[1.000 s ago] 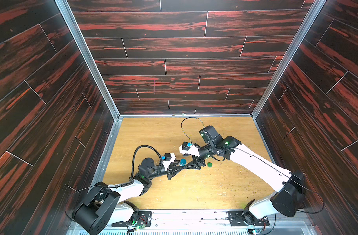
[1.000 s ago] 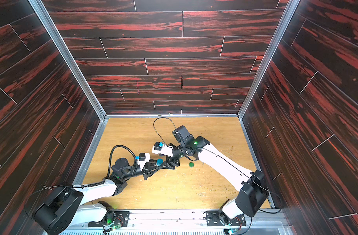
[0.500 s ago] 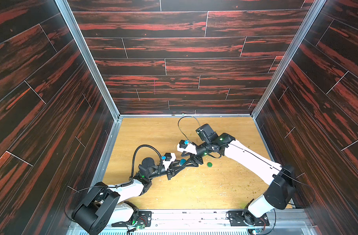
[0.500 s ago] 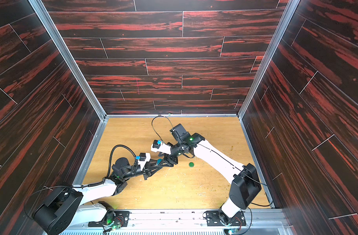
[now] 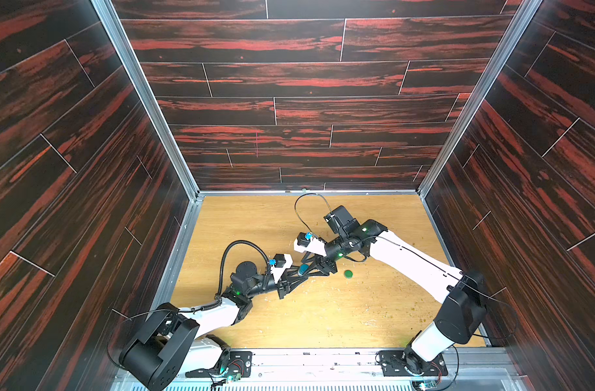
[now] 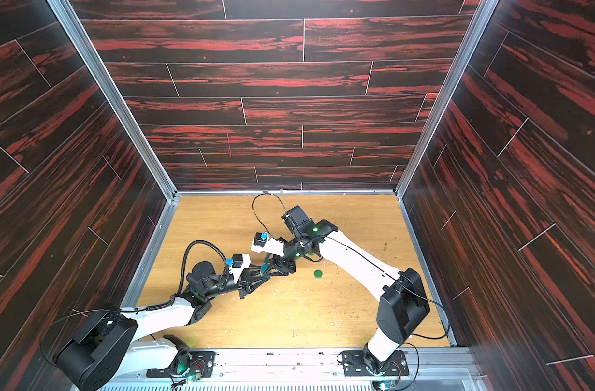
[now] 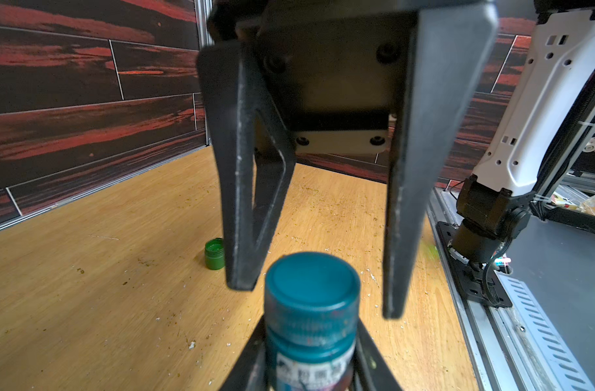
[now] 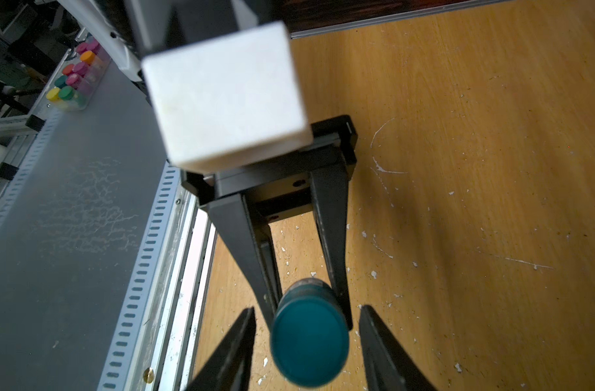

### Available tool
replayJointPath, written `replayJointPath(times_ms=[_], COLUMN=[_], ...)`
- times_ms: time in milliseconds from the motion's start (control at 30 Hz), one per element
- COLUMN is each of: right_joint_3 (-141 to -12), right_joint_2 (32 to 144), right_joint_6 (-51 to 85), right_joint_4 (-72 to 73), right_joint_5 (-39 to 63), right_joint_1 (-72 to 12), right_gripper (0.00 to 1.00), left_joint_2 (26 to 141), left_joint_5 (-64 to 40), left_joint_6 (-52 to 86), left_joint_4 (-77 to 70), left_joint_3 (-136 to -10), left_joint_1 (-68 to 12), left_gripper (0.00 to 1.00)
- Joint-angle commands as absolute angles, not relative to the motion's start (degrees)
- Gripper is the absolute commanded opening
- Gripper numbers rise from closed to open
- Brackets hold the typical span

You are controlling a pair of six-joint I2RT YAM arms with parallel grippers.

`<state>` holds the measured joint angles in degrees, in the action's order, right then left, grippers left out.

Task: Close the paint jar lid
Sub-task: Screw the lid onto the paint jar.

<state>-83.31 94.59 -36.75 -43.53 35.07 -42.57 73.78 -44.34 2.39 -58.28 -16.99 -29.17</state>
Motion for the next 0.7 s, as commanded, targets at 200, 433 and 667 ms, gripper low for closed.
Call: replayJointPath(times_ms=[200, 433, 667], right_joint_3=[-84.55, -84.44, -83.46], right_joint_2=[96.41, 96.16, 95.63], right_joint_6=[-35.14, -31.89, -23.52], right_joint_4=[-45.09, -43.39, -38.97], right_joint_5=[35.62, 35.18, 31.15], right_joint_1=[-42.21, -42.23, -42.85], right_gripper=[0.43, 0.32, 0.21], left_joint_2=[72.64, 72.6, 72.49], left_joint_5=[-44.38, -43.56, -39.74], left_joint_6=[1.52, 1.33, 0.57], left_joint_4=[-58.71, -58.54, -58.63], left_joint_3=[-18.24, -18.19, -18.24], left_joint_1=[-28.82, -28.83, -28.8], left_gripper=[0.12, 0.12, 0.12])
